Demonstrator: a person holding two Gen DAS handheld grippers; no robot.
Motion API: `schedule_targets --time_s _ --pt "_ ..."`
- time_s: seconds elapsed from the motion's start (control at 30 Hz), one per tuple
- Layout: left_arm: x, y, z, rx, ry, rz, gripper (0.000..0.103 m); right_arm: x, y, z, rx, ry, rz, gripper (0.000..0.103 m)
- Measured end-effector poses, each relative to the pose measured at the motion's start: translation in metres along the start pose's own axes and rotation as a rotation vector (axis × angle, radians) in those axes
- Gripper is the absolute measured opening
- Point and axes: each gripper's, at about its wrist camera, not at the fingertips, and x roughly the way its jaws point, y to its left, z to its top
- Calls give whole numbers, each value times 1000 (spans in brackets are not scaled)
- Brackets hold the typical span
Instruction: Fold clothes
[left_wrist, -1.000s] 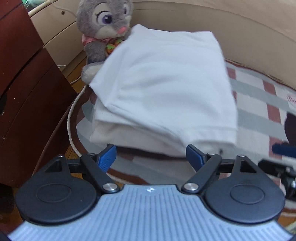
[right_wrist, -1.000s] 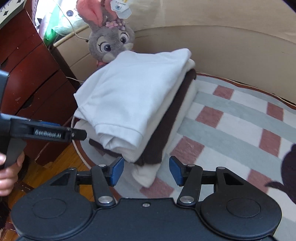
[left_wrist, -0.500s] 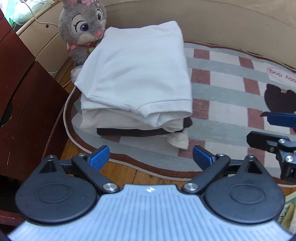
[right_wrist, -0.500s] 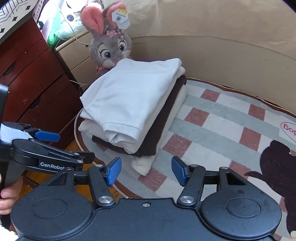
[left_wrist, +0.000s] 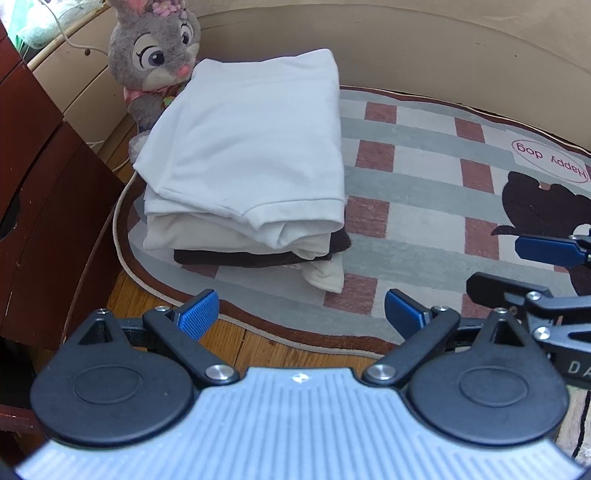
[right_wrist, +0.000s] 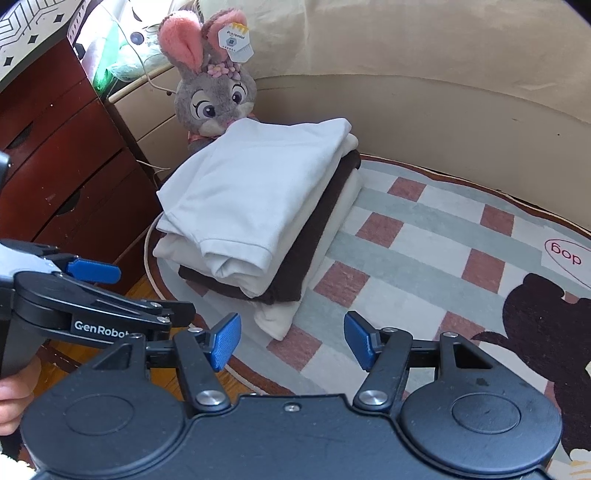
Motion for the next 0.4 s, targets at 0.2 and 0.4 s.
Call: schedule_targets --time_s 0.2,0.4 --pt "-3 -5 0 8 -1 13 98 -2 -2 -1 14 1 -1 67" --pt "-1 -6 2 7 5 24 98 -1 -3 -2 12 3 -3 67"
